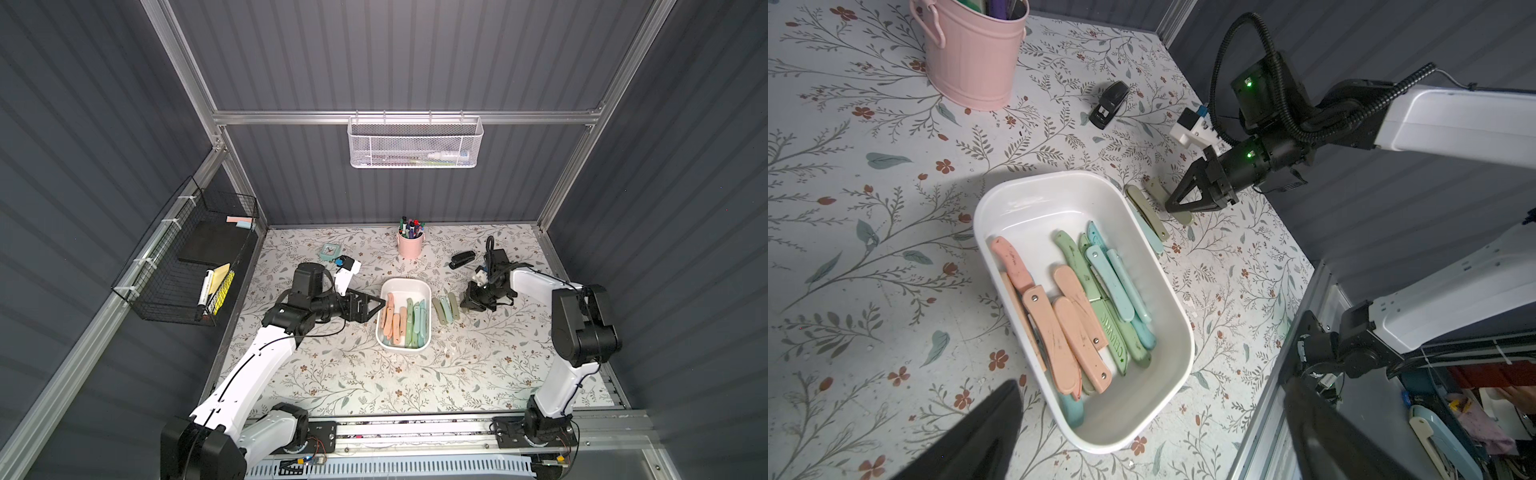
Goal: Take the fruit knife out of the storage box
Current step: Place the fruit knife at the center of the board.
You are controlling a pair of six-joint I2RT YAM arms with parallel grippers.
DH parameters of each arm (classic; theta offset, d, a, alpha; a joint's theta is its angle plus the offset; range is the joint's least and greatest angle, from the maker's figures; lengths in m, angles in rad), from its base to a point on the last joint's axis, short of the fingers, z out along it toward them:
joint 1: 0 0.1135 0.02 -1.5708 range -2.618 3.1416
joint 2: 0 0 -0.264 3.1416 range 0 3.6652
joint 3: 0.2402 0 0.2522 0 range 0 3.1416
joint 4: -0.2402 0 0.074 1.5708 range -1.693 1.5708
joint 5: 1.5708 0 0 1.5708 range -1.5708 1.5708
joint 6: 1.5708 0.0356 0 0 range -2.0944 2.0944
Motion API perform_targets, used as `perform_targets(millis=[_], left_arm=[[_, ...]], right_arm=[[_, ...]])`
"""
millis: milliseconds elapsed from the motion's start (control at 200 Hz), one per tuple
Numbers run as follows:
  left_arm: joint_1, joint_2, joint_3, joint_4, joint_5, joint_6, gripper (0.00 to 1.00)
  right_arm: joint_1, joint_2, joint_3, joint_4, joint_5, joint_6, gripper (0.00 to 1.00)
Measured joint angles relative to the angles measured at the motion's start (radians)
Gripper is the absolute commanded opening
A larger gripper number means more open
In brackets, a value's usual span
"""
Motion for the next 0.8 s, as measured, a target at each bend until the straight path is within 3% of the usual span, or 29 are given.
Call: perform_targets(millis=[375, 800], left_arm=[[0.0, 0.0, 0.0, -0.004, -0.023, 0.0, 0.99], [0.0, -0.001, 0.0, -0.004, -0.042, 0.0, 0.99]], right_arm=[[0.0, 0.044, 0.018, 0.024, -0.02, -0.007, 0.26], [0.0, 0.044, 0.017, -0.001, 0.012, -0.006, 0.29]])
